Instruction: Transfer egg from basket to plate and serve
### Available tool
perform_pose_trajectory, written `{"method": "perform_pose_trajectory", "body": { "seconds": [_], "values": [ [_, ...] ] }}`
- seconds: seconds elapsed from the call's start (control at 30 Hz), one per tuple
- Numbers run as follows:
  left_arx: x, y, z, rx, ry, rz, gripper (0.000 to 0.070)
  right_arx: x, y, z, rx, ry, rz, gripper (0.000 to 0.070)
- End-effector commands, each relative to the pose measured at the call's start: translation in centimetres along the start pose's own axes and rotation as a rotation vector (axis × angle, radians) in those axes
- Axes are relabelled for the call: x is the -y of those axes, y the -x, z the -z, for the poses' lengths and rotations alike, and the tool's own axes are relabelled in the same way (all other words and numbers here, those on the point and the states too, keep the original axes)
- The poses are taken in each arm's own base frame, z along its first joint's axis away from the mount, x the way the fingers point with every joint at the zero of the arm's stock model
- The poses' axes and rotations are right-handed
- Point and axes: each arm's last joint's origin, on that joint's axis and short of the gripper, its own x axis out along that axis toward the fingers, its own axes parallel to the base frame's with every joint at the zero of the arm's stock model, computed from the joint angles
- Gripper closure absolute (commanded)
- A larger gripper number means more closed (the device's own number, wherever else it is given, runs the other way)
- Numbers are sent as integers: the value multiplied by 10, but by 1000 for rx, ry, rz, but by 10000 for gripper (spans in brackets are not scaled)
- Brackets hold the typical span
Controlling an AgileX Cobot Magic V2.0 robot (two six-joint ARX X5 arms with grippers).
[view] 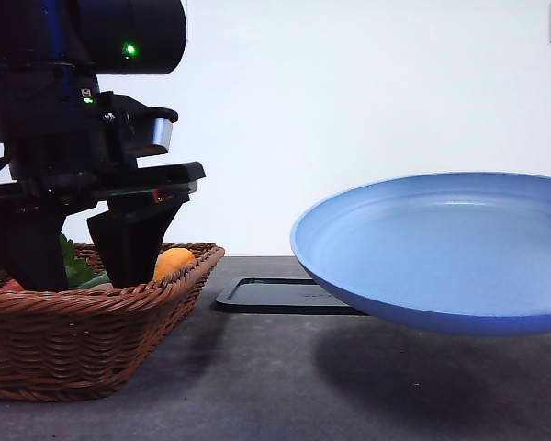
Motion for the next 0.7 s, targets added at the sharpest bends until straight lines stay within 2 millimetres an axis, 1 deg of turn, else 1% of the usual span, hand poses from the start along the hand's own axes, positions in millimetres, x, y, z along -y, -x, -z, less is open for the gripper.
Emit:
{"method": "perform_pose_trajectory", "body": {
  "seconds": [0.0,0.17,0.37,0.53,0.6,0.67],
  "values": [
    [4,0,-4,7,-22,-10,289,-1,1,-3,13,11,-7,700],
    [2,0,-4,5,-31,-18,383,-1,1,-3,13,11,-7,700],
    [1,-1,-4,1,-33,-20,450,-1,1,-3,13,11,-7,700],
    [1,-1,-4,-2,-51,-24,536,-1,1,-3,13,11,-7,700],
    [0,-1,-3,-3,-57,-40,557,-1,1,-3,13,11,-8,700],
    [-1,0,-3,-4,-61,-79,563,-1,1,-3,12,10,-8,700]
  ]
}}
